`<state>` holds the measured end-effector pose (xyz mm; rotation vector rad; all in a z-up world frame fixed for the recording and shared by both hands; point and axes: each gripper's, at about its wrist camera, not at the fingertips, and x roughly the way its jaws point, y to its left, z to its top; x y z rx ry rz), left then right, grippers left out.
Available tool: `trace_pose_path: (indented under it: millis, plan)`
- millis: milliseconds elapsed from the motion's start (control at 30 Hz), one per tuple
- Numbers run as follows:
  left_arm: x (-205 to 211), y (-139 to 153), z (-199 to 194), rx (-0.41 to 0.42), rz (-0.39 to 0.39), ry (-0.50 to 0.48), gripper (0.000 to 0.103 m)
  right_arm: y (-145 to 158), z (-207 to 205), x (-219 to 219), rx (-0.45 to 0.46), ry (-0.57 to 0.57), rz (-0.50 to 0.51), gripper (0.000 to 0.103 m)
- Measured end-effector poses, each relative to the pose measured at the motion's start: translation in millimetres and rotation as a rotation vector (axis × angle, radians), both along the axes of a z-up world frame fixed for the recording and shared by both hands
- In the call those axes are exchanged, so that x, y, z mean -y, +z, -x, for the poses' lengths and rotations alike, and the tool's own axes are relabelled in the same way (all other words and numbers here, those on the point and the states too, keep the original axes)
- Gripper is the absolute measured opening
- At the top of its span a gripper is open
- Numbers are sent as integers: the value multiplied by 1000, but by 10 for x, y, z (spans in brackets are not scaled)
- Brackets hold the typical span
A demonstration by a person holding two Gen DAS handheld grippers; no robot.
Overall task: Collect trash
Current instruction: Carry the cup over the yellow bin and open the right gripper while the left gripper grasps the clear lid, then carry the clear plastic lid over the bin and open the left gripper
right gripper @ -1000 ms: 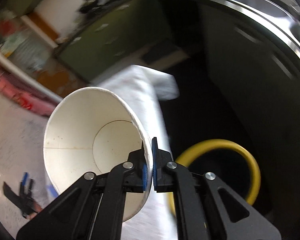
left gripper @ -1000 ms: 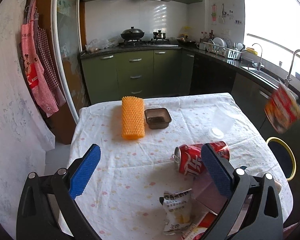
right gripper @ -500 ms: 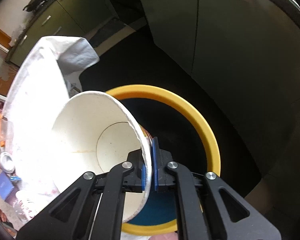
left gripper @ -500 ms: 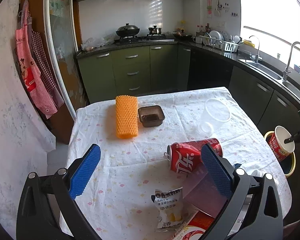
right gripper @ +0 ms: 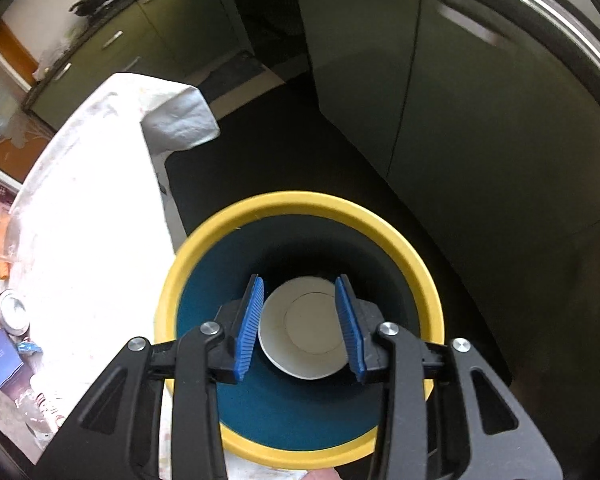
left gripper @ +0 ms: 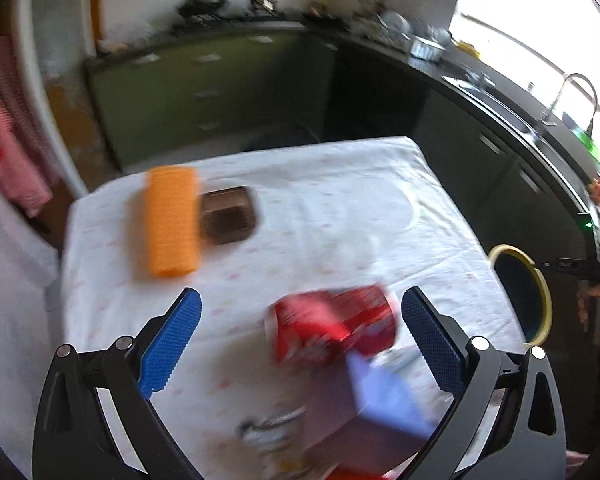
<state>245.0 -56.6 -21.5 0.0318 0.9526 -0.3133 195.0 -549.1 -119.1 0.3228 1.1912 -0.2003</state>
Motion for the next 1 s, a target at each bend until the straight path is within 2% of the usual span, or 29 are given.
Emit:
trace_pose_path:
  millis: [133,267,333,433,633,700,733,767,800,900,1000]
  plan:
    - [345,-67,-476,-102,4,-54,99,-13,81,-64,6,24,-12,37]
    - [596,-223,-875,-191,2,-67,99,-28,151,-126,2,41,-28,37]
    - [675,-302,-1007,-208,-23,-59,98,-33,172,-146,3,46,-36,37]
    - [762,-421,-1174,-234,-61,-53,91,-31,186,-153,5,52,-43,37]
    - [867,-655,-1387,-305,-81,-55,55,-73,148,-158,8,63,-59,37]
    - [878,-705,-1418,-318,-77,-56,36,-84,147,-154,7,65,-62,37]
    - [887,-723,-1430,-320,-78,-55,30,-96,149,-162,7,65,-62,37]
    - [890,-727,-1434,-317,-81,-52,15,-108,140,-164,8,66,-64,37]
    - [882,-720,-1431,-315,-82,-49,8,-102,151,-156,9,66,-66,37]
    - [902,-621,-1362,-279,-87,-63,6,-94,162,-149,18,67,-70,37]
    - [1007,-402,-1202,-214,-105,-94,6,-50,210,-124,36,63,-63,37]
